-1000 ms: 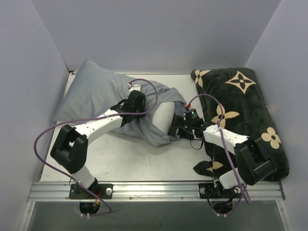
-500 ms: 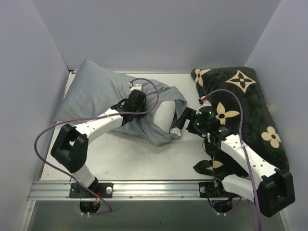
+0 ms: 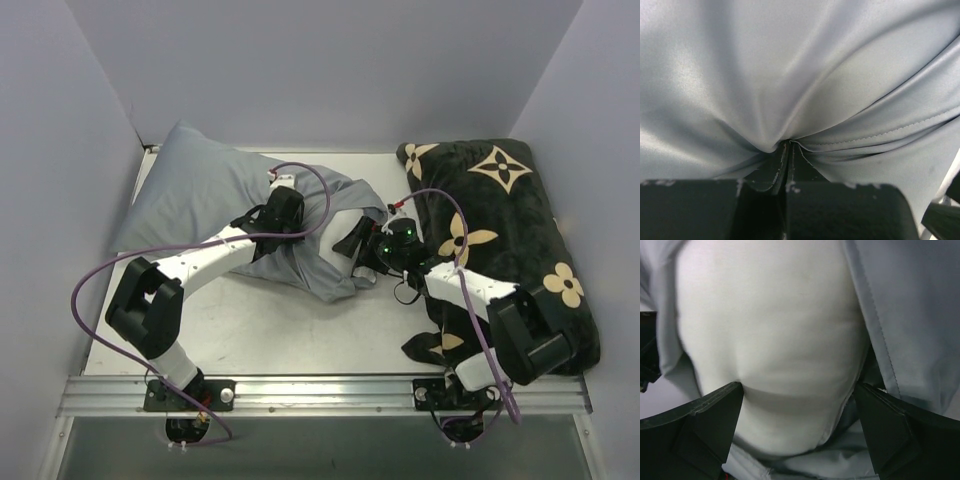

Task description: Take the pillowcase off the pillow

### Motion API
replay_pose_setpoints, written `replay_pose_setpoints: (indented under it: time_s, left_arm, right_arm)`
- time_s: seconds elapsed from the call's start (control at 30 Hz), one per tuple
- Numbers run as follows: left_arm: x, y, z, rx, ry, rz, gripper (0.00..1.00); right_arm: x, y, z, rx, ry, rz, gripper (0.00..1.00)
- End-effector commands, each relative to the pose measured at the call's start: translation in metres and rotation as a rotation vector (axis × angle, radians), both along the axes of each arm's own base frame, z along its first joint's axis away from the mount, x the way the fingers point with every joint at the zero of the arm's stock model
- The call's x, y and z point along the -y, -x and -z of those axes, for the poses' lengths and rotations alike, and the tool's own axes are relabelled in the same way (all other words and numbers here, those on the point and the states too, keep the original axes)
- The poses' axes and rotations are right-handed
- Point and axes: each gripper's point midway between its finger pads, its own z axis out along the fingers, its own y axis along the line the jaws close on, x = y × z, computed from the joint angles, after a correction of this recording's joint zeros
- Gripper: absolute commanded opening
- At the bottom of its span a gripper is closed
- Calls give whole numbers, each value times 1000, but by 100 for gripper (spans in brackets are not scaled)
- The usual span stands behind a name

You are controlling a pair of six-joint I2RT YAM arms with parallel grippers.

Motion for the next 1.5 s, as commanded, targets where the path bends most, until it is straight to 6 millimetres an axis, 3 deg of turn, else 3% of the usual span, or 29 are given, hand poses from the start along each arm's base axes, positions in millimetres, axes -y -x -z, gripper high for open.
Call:
replay_pose_setpoints:
  time_s: [0.0, 0.13, 0.17, 0.23, 0.27, 0.3, 0.37, 0.4, 0.43, 0.47, 0.53, 0.57, 0.67, 0.7, 0.83, 0.87, 0.9, 0.97, 1.0, 1.1, 1.2, 1.23, 1.33, 1.37, 1.47]
  left_arm:
    - [11, 25, 20, -90, -1, 77, 0]
    - [14, 28, 22, -98, -1, 94, 0]
    - [16, 29, 22, -99, 1, 100, 0]
    - [20, 33, 23, -105, 8, 119, 0]
    - [23, 35, 24, -108, 11, 129, 0]
    - [24, 36, 21, -103, 18, 141, 0]
    - [32, 42, 17, -105, 33, 189, 0]
    - [33, 43, 8, -92, 44, 201, 0]
    - [35, 45, 3, -89, 50, 217, 0]
    - [36, 45, -6, -72, 55, 228, 0]
    - [35, 49, -25, -48, 70, 249, 9]
    - [38, 47, -38, -23, 80, 260, 14]
    - [39, 50, -71, 36, 118, 287, 40]
    - [40, 51, -90, 75, 144, 296, 54]
    - [47, 61, -139, 169, 205, 351, 71]
    - [48, 63, -150, 196, 210, 362, 74]
    - [46, 67, -168, 235, 224, 360, 77]
    - [48, 77, -182, 259, 224, 378, 80]
    - [47, 83, -191, 273, 225, 379, 80]
    - [40, 100, -200, 293, 181, 363, 83]
    - [24, 117, -199, 305, 132, 314, 84]
    - [18, 122, -189, 289, 111, 288, 84]
    - [9, 135, -182, 287, 121, 267, 86]
    - [11, 141, -170, 270, 113, 270, 86]
    - [19, 147, -165, 281, 147, 287, 86]
  right_arm:
    - [-16, -4, -1, 55, -120, 3, 100]
    - [-27, -10, 21, 47, -147, 20, 100]
    - [-33, -15, 14, 82, -183, 18, 100]
    - [-41, -18, 17, 76, -217, 11, 90]
    - [-47, -19, 10, 92, -242, 6, 83]
    - [-52, -22, 6, 102, -244, -1, 58]
    - [-52, -21, 2, 120, -206, 1, 32]
    - [-53, -24, -6, 138, -183, -1, 13]
    - [-48, -28, -22, 186, -151, 26, 6]
    - [-43, -21, -15, 161, -83, 24, 0]
    - [-44, -18, -49, 266, -27, 13, 0]
    - [-38, -16, -50, 263, 18, 26, 0]
    - [-36, -12, -86, 329, 44, 7, 0]
    - [-36, -12, -93, 346, 53, 9, 0]
    - [-37, -9, -125, 402, 100, -11, 0]
    - [-37, -8, -124, 397, 125, -21, 0]
    - [-39, -10, -136, 415, 120, -23, 0]
    - [-40, -12, -137, 406, 134, -29, 0]
    - [-42, -14, -147, 417, 127, -27, 0]
    - [-45, -16, -149, 399, 145, -34, 0]
    - [-49, -21, -169, 412, 133, -31, 0]
    - [-49, -21, -167, 399, 142, -36, 0]
    - [-54, -23, -176, 394, 132, -47, 0]
    - [-56, -21, -177, 387, 130, -58, 0]
    - [-60, -20, -179, 382, 123, -66, 0]
